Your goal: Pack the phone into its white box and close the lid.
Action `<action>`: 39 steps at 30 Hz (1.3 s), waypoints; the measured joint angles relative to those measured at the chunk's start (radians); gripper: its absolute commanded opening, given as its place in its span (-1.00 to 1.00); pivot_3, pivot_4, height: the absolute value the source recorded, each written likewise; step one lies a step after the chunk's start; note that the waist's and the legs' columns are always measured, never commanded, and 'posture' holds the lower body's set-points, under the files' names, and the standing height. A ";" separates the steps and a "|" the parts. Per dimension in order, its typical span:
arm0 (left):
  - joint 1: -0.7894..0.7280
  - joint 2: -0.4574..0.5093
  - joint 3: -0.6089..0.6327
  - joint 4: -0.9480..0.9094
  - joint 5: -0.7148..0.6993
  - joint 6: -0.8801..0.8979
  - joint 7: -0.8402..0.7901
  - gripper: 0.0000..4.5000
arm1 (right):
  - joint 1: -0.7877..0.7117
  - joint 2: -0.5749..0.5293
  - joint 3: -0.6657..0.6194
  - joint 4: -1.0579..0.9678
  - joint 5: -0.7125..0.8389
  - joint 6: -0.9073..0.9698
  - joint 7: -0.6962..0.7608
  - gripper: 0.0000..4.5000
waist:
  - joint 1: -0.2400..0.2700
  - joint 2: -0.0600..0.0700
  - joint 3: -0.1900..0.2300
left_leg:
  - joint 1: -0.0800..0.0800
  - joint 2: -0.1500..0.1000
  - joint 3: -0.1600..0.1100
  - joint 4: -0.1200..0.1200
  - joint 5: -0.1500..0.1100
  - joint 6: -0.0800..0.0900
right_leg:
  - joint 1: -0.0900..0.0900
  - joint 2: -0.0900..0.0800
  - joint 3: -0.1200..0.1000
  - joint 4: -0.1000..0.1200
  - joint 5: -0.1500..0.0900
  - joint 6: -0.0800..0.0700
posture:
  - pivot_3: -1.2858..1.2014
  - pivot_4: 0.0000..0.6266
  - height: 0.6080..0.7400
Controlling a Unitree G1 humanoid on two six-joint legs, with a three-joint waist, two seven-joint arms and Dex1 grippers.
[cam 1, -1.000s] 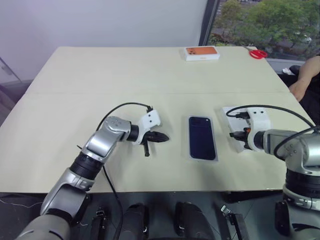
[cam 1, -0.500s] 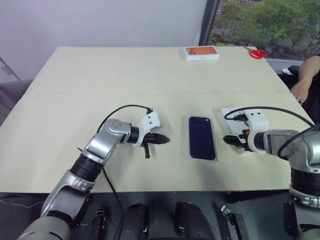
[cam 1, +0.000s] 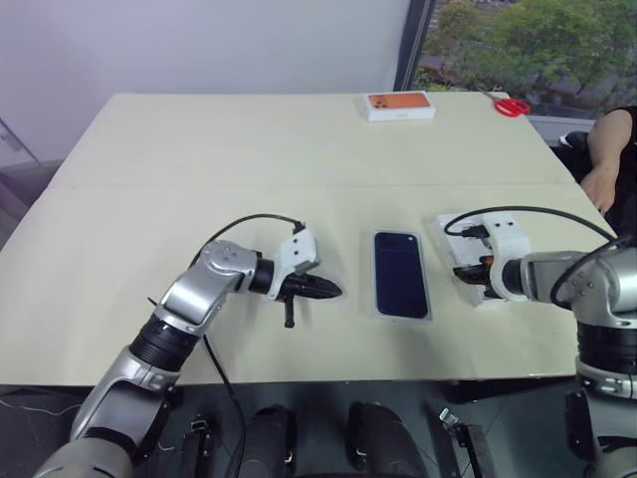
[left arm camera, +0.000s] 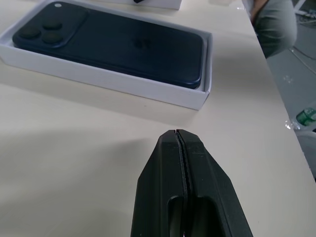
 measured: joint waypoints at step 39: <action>-0.081 -0.053 0.093 0.304 0.079 -0.181 0.096 -1.00 | 0.220 0.679 0.056 -0.295 1.374 -0.859 -1.397 0.31 | -0.021 0.001 0.001 | -0.001 0.002 0.000 -0.001 0.000 0.000 | -0.002 0.001 0.002 0.000 0.000 0.000 | 0.03 -0.52 1.00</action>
